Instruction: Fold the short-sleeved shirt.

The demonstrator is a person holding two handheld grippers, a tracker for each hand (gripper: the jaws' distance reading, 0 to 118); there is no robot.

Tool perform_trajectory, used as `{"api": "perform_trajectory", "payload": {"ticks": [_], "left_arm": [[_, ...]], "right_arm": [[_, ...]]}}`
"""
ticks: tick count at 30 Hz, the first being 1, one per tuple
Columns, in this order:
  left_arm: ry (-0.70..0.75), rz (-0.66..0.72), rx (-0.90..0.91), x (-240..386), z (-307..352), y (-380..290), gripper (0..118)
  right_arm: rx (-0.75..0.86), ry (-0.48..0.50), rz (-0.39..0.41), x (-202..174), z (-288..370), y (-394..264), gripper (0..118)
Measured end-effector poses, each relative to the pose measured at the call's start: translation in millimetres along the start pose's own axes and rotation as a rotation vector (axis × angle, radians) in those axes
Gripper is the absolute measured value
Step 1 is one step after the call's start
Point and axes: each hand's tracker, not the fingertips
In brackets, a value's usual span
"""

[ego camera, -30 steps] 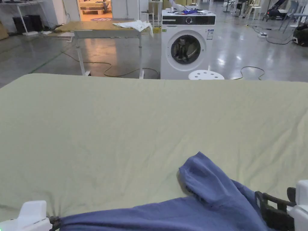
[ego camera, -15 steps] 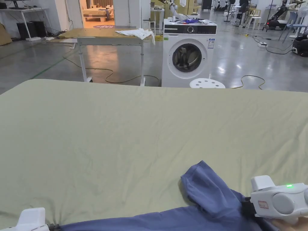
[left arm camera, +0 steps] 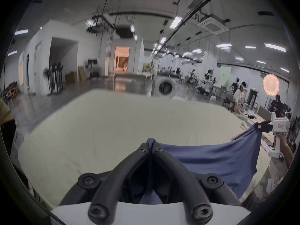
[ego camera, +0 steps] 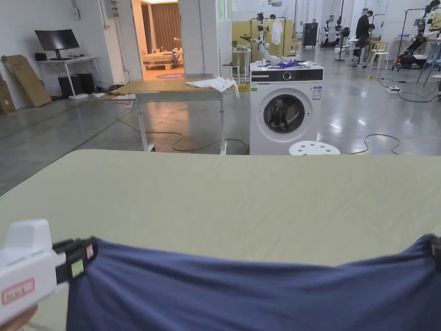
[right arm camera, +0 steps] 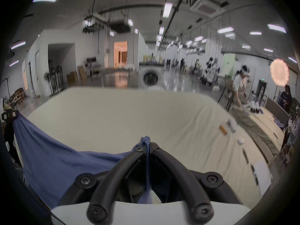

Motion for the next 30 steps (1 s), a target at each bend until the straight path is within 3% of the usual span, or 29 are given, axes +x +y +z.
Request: {"api": "perform_trajectory", "payload": {"ticks": [5,8,14,22,27,30], "left_arm": [[0.0,-0.036,0.163,12,15,86,0],[0.037,-0.074,0.241,18,15,134,0],[0.055,-0.099,0.328,27,6,213,0],[0.152,-0.14,0.414,40,-35,290,0],[0.201,-0.134,0.428,43,-71,316,0],[0.223,-0.138,0.448,43,-83,333,0]], "right_arm": [[0.165,0.02,-0.071,12,38,74,0],[0.253,-0.018,-0.017,10,47,125,0],[0.36,-0.083,0.002,6,49,216,0],[0.347,-0.198,0.064,-5,21,314,0],[0.381,-0.189,-0.044,-13,3,350,0],[0.409,-0.219,-0.054,-15,-3,373,0]]}}
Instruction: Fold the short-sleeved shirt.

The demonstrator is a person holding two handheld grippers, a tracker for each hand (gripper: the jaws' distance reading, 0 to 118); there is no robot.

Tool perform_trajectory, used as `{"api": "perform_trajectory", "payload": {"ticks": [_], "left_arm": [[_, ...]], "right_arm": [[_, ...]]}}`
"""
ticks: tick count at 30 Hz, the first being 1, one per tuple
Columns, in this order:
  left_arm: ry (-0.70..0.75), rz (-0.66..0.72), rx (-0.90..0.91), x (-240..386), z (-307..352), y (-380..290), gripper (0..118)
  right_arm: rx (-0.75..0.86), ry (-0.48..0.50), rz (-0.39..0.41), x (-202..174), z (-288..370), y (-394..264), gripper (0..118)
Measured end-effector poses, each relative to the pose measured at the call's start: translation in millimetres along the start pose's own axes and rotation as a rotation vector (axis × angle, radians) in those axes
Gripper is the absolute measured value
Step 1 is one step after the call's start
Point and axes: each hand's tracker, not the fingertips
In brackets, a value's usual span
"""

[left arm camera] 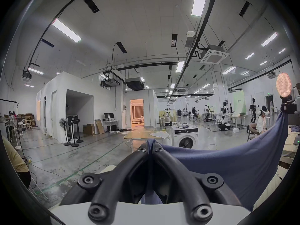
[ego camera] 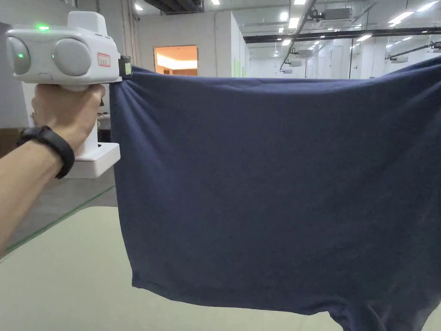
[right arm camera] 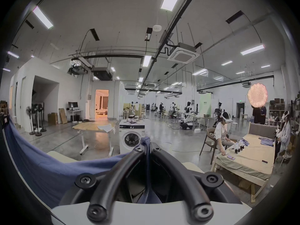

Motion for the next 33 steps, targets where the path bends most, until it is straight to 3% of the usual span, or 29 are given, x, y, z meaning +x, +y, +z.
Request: {"api": "perform_trajectory", "payload": {"ticks": [4,9,15,19,23,26,30,33], "left_arm": [[-0.001,0.007,0.02,4,-13,11,0],[-0.018,0.047,0.005,6,-25,-9,0],[-0.055,0.1,-0.146,8,-30,-92,0],[-0.11,0.207,-0.269,5,-9,-164,0],[-0.13,0.184,-0.323,3,27,-212,0],[-0.231,0.217,-0.323,-10,80,-243,0],[-0.25,0.26,-0.35,-23,153,-288,0],[-0.263,0.286,-0.401,-28,214,-321,0]], "right_arm": [[0.059,-0.032,0.009,-7,-11,14,0],[0.022,-0.037,0.038,-12,-25,-7,0],[-0.092,0.027,0.097,-19,-31,-79,0],[-0.163,0.093,0.145,-19,-21,-140,0],[-0.205,0.149,0.134,-4,7,-188,0],[-0.182,0.205,0.121,17,58,-225,0],[-0.215,0.241,-0.012,48,127,-285,0],[-0.281,0.246,-0.06,66,184,-335,0]]}}
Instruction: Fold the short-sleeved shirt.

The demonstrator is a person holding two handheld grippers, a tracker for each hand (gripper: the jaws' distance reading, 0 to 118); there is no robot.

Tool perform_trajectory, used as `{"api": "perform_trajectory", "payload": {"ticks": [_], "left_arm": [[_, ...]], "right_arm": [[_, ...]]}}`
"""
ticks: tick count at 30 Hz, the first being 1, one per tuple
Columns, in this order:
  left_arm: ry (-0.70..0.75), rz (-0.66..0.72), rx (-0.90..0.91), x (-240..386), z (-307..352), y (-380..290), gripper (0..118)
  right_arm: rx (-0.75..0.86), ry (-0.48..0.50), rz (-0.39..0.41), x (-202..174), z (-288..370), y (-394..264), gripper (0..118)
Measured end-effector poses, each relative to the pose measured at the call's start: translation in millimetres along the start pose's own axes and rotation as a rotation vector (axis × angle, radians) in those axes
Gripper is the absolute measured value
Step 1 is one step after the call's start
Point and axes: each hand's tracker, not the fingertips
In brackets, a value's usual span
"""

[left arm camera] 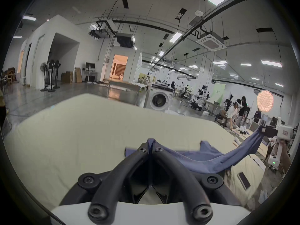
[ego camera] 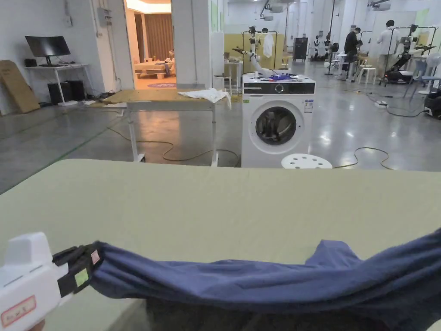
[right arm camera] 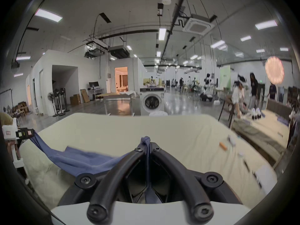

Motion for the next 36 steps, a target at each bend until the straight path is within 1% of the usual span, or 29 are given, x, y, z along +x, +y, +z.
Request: {"api": "perform_trajectory", "payload": {"ticks": [1,3,4,5,8,10,13,15,19,20,21,22,23,24,26,28,30,32,34,35,36], "left_arm": [[0.0,-0.005,-0.015,1,15,-19,0],[-0.01,-0.007,-0.048,3,41,-49,0],[0.0,-0.002,-0.073,4,55,-64,0],[0.002,0.002,-0.094,2,62,-77,0],[0.046,0.01,-0.184,-1,84,-110,0],[0.059,0.073,-0.221,-14,88,-128,0],[0.084,0.096,-0.268,-20,89,-144,0],[0.086,0.074,-0.27,-20,90,-148,0],[0.117,0.098,-0.271,-24,84,-153,0],[0.121,0.1,-0.266,-24,83,-155,15],[0.134,0.089,-0.254,-24,83,-157,32],[0.146,0.055,-0.238,-22,83,-156,57],[0.178,0.026,-0.22,-18,84,-155,84],[0.207,0.005,-0.176,-12,87,-153,91],[0.246,-0.018,-0.071,6,98,-148,92],[0.277,-0.043,0.018,23,108,-141,92],[0.291,-0.099,0.115,45,120,-136,92],[0.261,-0.179,0.197,61,130,-131,92],[0.23,-0.227,0.221,70,135,-126,91],[0.211,-0.241,0.223,72,136,-123,88],[0.206,-0.236,0.222,74,136,-120,85]], "right_arm": [[-0.046,0.001,-0.008,3,16,-22,0],[-0.073,-0.023,-0.067,11,43,-65,0],[-0.115,-0.025,-0.082,14,58,-87,0],[-0.134,-0.047,-0.104,16,72,-108,0],[-0.255,-0.098,-0.103,17,100,-155,0],[-0.314,-0.104,-0.118,18,110,-178,0],[-0.363,-0.114,-0.15,20,110,-198,0],[-0.356,-0.111,-0.169,20,108,-200,0],[-0.356,-0.123,-0.142,19,94,-203,1],[-0.37,-0.12,-0.13,18,90,-204,11],[-0.372,-0.122,-0.117,16,90,-205,31],[-0.367,-0.133,-0.093,15,90,-205,58],[-0.363,-0.14,-0.077,15,90,-206,77],[-0.344,-0.145,-0.074,13,93,-204,78],[-0.277,-0.148,-0.078,8,101,-199,78],[-0.206,-0.121,-0.1,2,110,-191,78],[-0.15,-0.086,-0.108,-6,118,-183,78],[-0.098,-0.084,-0.075,-17,126,-174,78],[-0.061,-0.086,-0.03,-27,131,-169,78],[-0.051,-0.08,-0.014,-32,132,-166,75],[-0.049,-0.075,-0.006,-35,133,-163,69]]}}
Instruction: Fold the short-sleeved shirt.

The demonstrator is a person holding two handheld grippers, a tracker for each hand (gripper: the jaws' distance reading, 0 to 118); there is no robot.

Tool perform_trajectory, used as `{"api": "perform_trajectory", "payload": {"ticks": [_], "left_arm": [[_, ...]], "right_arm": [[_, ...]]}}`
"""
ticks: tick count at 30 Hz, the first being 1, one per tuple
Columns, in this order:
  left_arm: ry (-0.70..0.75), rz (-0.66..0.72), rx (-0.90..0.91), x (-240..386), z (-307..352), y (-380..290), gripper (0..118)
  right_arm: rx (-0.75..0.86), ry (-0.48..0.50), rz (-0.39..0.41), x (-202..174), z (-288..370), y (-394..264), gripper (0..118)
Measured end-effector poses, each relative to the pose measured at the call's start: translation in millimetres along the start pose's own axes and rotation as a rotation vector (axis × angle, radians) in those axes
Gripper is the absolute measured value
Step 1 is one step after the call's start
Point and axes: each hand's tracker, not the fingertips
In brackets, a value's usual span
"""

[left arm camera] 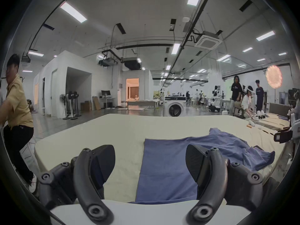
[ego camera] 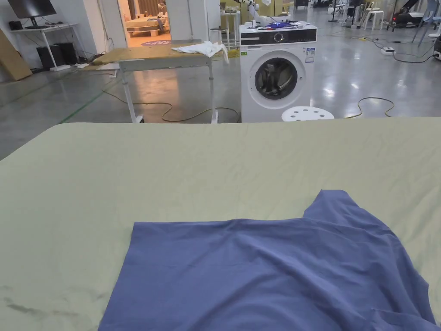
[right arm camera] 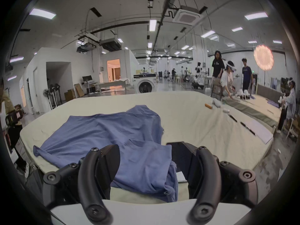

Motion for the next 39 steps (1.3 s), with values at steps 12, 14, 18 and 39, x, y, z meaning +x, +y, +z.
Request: {"api": "perform_trajectory", "payload": {"ticks": [12,14,18,39], "left_arm": [[-0.029,0.055,-0.056,-1,5,5,2],[-0.034,0.053,-0.075,-3,6,2,0],[-0.052,0.017,-0.111,-3,7,-1,0],[-0.014,0.251,-0.621,-62,-66,-80,58]], "right_arm": [[0.002,0.048,0.02,-21,-5,2,1],[-0.009,0.044,0.023,-24,-7,1,0],[-0.02,0.046,0.013,-23,-8,-2,0],[-0.083,-0.007,-0.059,-7,-2,-10,0]]}}
